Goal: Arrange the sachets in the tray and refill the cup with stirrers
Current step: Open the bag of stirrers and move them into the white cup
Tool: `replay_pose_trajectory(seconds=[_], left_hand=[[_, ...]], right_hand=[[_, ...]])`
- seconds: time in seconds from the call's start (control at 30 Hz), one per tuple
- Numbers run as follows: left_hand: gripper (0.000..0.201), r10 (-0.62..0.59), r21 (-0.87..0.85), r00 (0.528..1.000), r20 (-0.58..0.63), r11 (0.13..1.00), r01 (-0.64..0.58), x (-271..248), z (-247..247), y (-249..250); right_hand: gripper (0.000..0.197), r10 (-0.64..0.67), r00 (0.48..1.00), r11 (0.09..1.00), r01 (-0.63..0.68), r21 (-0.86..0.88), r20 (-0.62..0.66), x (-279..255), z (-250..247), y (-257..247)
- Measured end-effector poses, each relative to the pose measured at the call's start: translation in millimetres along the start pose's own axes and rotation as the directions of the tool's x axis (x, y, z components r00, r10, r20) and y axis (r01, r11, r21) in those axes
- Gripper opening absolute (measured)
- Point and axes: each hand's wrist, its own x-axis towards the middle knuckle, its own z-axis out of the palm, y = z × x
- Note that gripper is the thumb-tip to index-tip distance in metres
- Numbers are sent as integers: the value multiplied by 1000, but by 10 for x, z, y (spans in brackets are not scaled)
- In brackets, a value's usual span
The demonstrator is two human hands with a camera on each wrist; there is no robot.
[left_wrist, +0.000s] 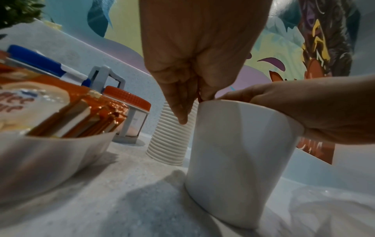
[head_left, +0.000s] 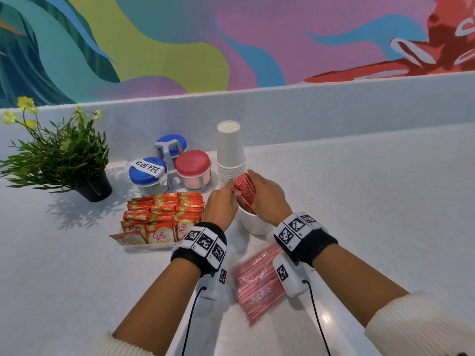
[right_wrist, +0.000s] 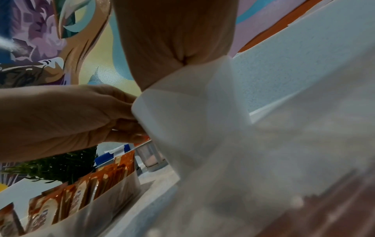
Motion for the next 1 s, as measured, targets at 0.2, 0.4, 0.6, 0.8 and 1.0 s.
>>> replay_pose_trajectory(seconds=[0.2,0.4,0.6,0.8,1.0], left_hand=[[53,-28,-6,996,86,1000,28,-68,-49,-27],[43,-65,-123,989,-136,991,49,-294,-190,315],[20,-32,-94,998,48,995,36,-612,12,606],[52,-214,237,898,384,963,129,-880,351,619],[71,-356,470,833,424,873,134,-1071,535,524]], right_hand=[[50,85,996,971,-79,224,-16,-63,-118,-68],[38,266,953,850,-162,501,-144,-201,-342,126],[18,450,879,782,-301,545,-160,-567,-377,547],[18,579,814,695,-520,497,42,-943,-187,754],[29,521,829,690,-549,472,203,-1185,38,849]])
